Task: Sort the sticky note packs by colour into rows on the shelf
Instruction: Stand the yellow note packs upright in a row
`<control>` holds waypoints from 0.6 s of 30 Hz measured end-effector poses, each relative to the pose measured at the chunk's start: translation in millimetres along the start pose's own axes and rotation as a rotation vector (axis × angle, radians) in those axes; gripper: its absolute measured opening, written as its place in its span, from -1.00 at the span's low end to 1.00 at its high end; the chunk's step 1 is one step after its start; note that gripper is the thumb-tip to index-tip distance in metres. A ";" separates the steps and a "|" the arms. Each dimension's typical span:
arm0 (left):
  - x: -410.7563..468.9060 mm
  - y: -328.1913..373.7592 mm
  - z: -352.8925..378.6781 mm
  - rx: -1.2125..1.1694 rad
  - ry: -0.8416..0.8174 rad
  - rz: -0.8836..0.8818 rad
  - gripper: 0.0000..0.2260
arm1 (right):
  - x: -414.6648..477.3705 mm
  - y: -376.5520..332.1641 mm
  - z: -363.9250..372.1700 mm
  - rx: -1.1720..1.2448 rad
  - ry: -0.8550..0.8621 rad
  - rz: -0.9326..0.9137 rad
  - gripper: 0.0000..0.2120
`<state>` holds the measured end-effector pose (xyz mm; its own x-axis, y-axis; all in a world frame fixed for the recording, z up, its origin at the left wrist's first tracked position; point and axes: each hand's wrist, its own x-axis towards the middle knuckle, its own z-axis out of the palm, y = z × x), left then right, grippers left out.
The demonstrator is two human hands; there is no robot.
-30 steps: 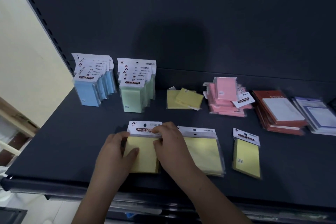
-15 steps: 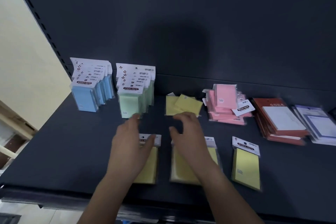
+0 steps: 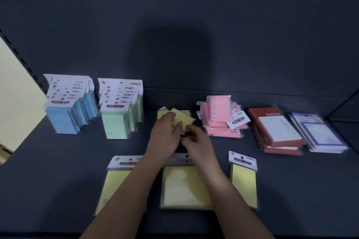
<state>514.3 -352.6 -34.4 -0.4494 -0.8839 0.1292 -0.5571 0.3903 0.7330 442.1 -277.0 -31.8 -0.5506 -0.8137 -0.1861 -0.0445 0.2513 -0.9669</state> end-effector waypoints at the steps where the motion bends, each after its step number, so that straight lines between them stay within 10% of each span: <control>1: 0.1 0.9 1.1 -0.047 0.041 -0.044 -0.66 | -1.0 1.6 0.3 0.014 0.000 0.006 -0.59; 9: 1.8 -6.2 -1.1 0.159 0.082 -0.153 -0.68 | -5.8 -4.3 1.6 0.212 0.008 0.096 -0.66; 18: -37.0 22.7 -30.1 -0.649 0.158 -0.209 -0.68 | -30.5 -21.2 -15.2 0.747 0.032 0.191 -0.87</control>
<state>539.3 -318.8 -2.5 -0.2439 -0.9698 0.0016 -0.0688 0.0190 0.9974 447.2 -249.5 -3.0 -0.5167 -0.7733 -0.3675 0.6221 -0.0442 -0.7817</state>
